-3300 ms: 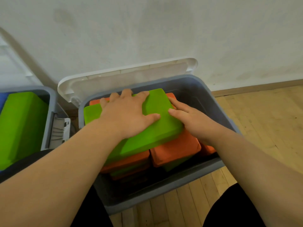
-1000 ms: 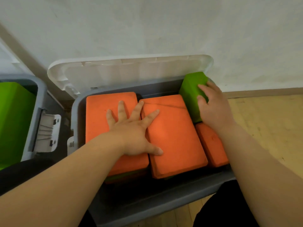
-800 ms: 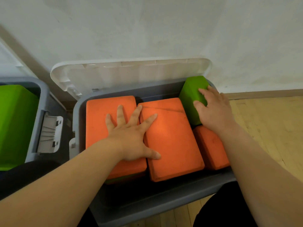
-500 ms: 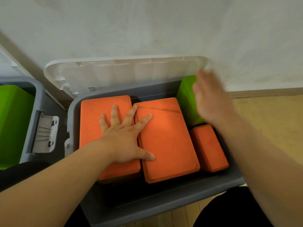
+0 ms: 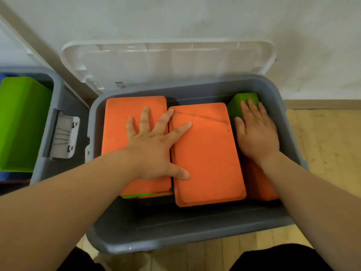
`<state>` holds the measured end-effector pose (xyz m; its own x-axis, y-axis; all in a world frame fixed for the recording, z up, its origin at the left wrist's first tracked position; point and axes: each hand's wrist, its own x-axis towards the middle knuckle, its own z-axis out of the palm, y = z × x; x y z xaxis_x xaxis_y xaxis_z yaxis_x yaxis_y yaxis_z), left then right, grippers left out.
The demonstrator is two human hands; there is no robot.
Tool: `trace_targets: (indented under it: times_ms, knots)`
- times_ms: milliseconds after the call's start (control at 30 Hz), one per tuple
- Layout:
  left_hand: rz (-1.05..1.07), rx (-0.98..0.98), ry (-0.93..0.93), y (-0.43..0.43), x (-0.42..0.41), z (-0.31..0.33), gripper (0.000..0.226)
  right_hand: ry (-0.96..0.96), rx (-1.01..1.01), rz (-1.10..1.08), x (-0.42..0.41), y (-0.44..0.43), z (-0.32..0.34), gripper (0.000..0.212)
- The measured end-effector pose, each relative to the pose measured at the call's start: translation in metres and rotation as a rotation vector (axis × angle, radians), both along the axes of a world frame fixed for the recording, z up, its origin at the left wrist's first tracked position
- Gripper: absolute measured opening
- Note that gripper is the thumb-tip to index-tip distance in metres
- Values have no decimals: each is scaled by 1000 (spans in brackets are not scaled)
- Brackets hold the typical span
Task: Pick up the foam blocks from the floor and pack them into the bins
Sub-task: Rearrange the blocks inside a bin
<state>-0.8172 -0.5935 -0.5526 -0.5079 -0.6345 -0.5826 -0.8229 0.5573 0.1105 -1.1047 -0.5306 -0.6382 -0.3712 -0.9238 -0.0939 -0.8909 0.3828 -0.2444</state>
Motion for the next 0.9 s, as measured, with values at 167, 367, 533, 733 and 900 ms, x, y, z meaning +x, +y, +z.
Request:
trace_targets:
  times_ms: [167,367,533,733,900]
  knots:
    - [-1,-14,24,2,4,-2,123,-32,12,3,-1,1,1,70]
    - [-12,-108,135,11,16,-8,118,-65,25,-38,2,-1,8,69]
    - [36,-154,380,13,31,-7,111,-445,-146,-274,59,6,48,59]
    - [193,-160,781,16,66,-12,98,-933,-205,-362,109,46,100,28]
    - [276,203,903,13,91,11,107,-534,-383,-250,144,32,178,75]
